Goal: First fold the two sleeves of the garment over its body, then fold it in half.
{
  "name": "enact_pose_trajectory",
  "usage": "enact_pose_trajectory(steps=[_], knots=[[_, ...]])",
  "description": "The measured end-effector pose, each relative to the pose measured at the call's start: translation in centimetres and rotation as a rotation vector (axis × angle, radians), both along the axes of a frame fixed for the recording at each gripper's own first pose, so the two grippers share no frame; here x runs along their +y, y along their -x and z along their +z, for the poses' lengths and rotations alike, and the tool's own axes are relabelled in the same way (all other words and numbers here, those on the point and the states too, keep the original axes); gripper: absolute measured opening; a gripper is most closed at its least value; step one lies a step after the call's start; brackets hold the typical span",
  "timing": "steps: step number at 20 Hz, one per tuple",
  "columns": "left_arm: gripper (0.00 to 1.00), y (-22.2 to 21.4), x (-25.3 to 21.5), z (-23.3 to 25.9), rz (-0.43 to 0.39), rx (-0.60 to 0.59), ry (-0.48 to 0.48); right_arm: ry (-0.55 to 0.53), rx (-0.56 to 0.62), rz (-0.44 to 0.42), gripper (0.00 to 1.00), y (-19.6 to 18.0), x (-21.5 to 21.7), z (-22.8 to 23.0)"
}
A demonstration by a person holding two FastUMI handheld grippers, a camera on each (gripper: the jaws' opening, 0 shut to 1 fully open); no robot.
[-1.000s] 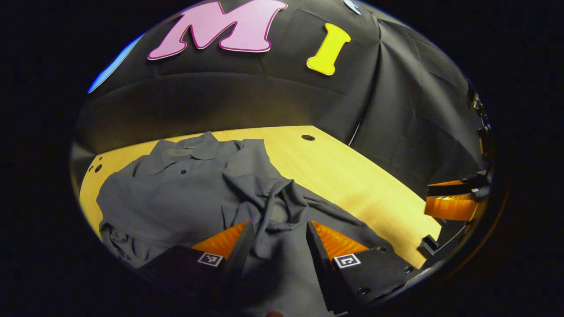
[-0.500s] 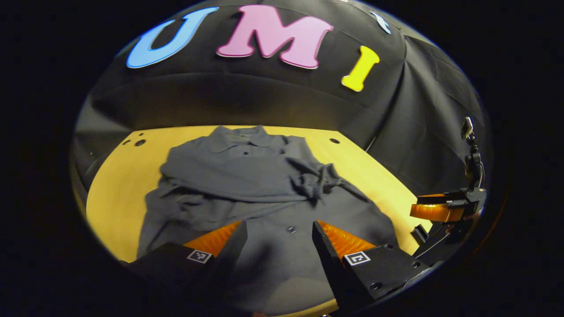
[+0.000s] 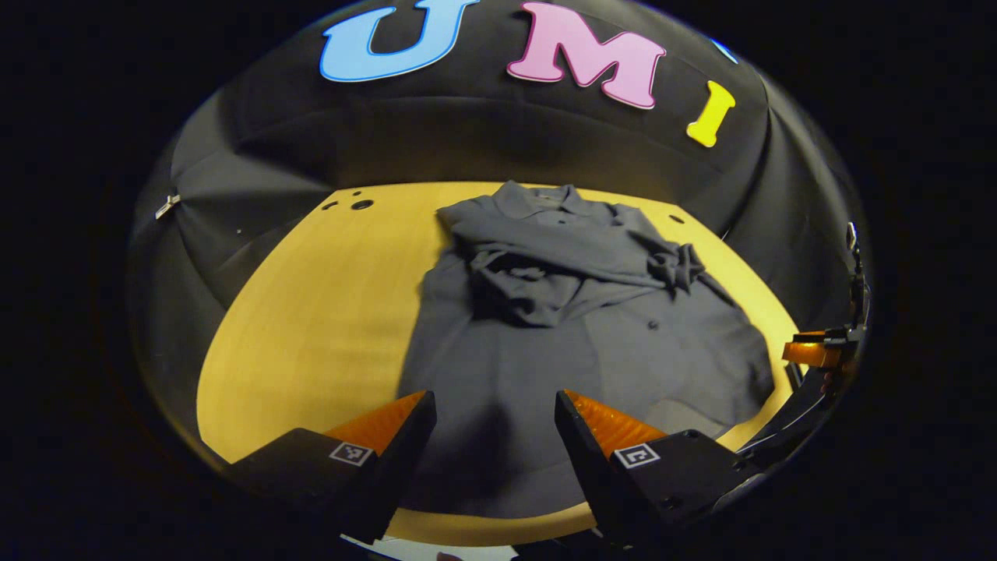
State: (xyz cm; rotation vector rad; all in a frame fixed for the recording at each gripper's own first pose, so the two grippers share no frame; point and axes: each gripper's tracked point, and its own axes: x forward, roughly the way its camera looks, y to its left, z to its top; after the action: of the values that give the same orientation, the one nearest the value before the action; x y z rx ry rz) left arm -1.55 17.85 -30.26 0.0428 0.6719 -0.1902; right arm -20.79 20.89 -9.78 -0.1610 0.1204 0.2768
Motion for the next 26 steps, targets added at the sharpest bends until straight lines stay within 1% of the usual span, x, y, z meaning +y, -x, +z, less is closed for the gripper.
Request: enact_pose_trajectory(steps=[5,9,12,15,16,17,18,19,20,21,22,23,24,25,26], knots=[[0.96,1.4,3.2,-2.3,0.049,0.054,-0.036,-0.025,0.027,-0.029,0.99,-0.7,0.1,-1.4],[0.96,2.1,4.4,-4.5,0.071,0.104,-0.062,-0.019,0.048,-0.033,0.99,-1.4,0.3,-2.5],[0.96,2.3,4.6,-5.6,0.08,0.135,-0.065,-0.006,0.064,-0.02,0.99,-2.1,0.9,-3.2],[0.98,2.1,4.4,-5.7,0.07,0.137,-0.063,0.04,0.109,-0.018,0.99,-3.2,1.6,-4.9],[0.94,2.0,4.3,-5.6,0.066,0.135,-0.064,0.066,0.071,-0.024,0.99,-3.0,1.1,-4.0],[0.99,1.7,4.1,-5.6,0.061,0.12,-0.064,0.105,0.09,-0.041,1.0,-3.4,1.6,-4.1],[0.99,1.7,4.2,-5.7,0.057,0.117,-0.068,0.12,0.06,-0.033,0.99,-4.0,2.0,-4.4],[0.99,1.5,3.5,-5.9,0.033,0.11,-0.061,0.125,0.084,-0.039,1.0,-4.0,2.2,-4.9],[0.8,1.8,2.6,-5.7,-0.016,0.107,-0.066,0.109,0.068,-0.035,0.99,-3.8,2.3,-4.6],[0.6,2.0,1.3,-5.8,-0.082,0.108,-0.072,0.116,0.081,-0.033,0.89,-3.6,2.8,-4.9],[0.41,2.2,0.4,-5.5,-0.124,0.1,-0.089,0.136,0.077,0.005,0.79,-3.6,4.1,-4.8],[0.22,2.0,0.2,-5.6,-0.129,0.102,-0.097,0.155,0.079,0.049,0.55,-3.6,5.1,-5.0],[0.17,1.7,0.9,-5.9,-0.098,0.116,-0.082,0.182,0.079,0.056,0.32,-3.7,5.4,-5.0],[0.07,1.8,0.9,-5.8,-0.079,0.137,-0.053,0.197,0.09,0.068,0.08,-3.4,5.5,-4.8],[0.06,2.1,0.8,-5.8,-0.074,0.168,-0.028,0.199,0.09,0.079,0.07,-3.5,5.3,-5.2]])
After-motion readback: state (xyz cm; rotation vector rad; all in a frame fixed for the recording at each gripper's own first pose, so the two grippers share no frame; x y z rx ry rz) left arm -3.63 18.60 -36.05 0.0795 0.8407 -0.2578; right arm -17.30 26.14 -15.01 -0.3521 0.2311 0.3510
